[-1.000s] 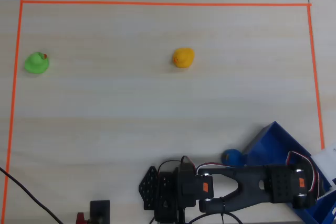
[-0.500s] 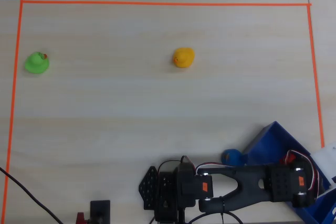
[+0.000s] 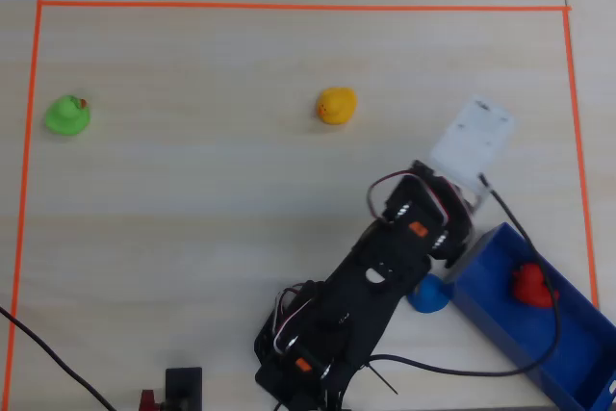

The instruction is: Grasp red duck and put it into box.

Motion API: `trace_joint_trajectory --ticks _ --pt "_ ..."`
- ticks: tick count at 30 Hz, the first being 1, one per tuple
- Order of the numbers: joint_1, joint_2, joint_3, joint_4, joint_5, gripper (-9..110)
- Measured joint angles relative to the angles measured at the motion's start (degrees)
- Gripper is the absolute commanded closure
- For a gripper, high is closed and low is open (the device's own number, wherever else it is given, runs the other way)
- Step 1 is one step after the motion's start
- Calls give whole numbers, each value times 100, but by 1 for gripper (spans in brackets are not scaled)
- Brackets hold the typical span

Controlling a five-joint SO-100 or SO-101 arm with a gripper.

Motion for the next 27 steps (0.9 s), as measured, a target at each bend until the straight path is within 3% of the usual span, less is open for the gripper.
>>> trace_joint_trajectory --ticks 5,12,18,27 --pt "-1846 1978 2399 -396 -299 101" --pt "-3630 4597 5432 -457 -483 101" --pt "-4210 5414 6565 -457 -448 101" --pt "-4245 6082 7471 -835 -439 101"
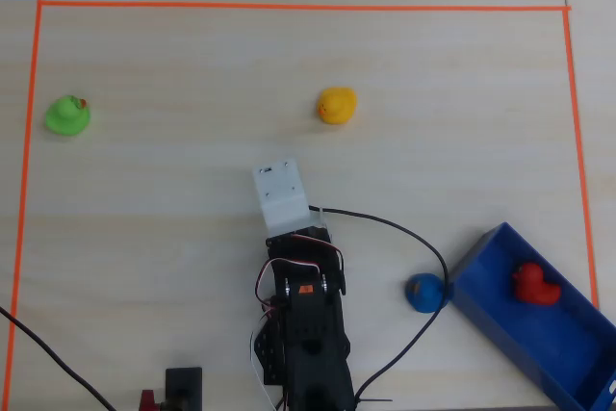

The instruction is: Grasp red duck and put it into box.

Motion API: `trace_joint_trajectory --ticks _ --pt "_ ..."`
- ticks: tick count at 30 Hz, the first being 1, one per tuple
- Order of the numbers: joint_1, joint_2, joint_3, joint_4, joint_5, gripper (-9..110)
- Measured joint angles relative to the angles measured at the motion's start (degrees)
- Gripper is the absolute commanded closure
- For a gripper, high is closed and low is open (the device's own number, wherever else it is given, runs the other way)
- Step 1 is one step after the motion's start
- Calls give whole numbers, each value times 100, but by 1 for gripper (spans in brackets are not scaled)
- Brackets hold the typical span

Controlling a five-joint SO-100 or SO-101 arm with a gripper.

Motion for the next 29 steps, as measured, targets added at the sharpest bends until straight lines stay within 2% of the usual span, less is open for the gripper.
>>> trace_joint_trajectory --ticks 10,18,29 --pt "123 9 79 -9 53 99" --pt "211 0 176 26 633 99" --pt "211 0 176 35 650 99"
